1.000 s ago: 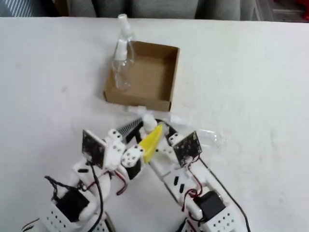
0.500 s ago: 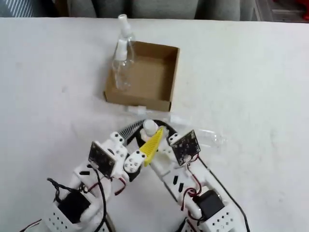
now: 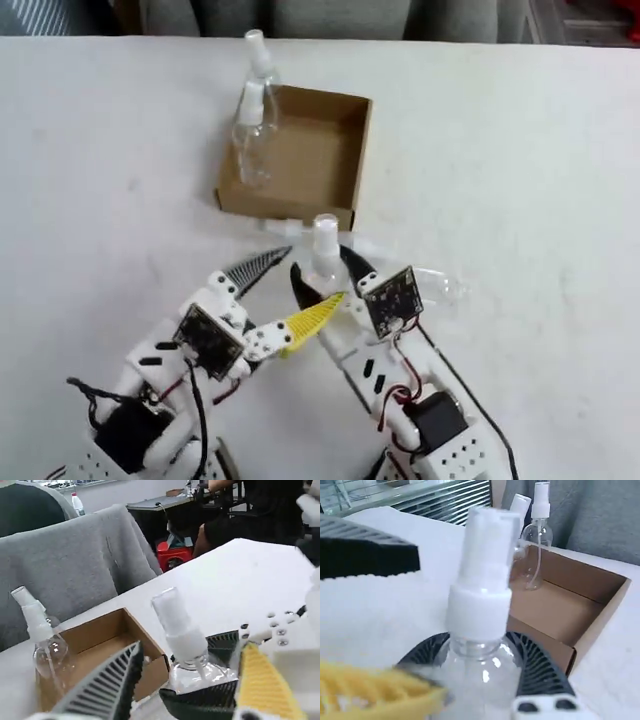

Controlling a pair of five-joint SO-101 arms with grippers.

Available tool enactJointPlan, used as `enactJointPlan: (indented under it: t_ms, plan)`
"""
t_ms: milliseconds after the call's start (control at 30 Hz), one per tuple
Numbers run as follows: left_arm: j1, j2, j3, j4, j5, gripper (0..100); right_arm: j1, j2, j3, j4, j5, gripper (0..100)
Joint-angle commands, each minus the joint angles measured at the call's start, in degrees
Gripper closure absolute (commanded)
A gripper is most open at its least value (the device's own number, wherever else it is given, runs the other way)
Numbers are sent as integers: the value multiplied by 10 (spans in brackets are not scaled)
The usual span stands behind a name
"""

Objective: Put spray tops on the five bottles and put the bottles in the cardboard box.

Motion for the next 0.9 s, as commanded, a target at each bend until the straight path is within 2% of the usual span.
enactJointPlan:
  t_ms: [0, 367, 600, 700, 867]
  plan:
    - [2, 1, -7, 25, -7, 612, 7, -7, -4, -29, -6, 983]
    - [-3, 1, -142, 175, -9, 611, 11, -7, -4, -29, -4, 983]
    - [-73, 1, -156, 244, -8, 615, 13, -7, -4, -29, -3, 983]
    - [-95, 2, -156, 260, -8, 701, 14, -7, -4, -30, -3, 983]
    - [-134, 1, -157, 256, -11, 980, 38, -7, -5, -33, -3, 983]
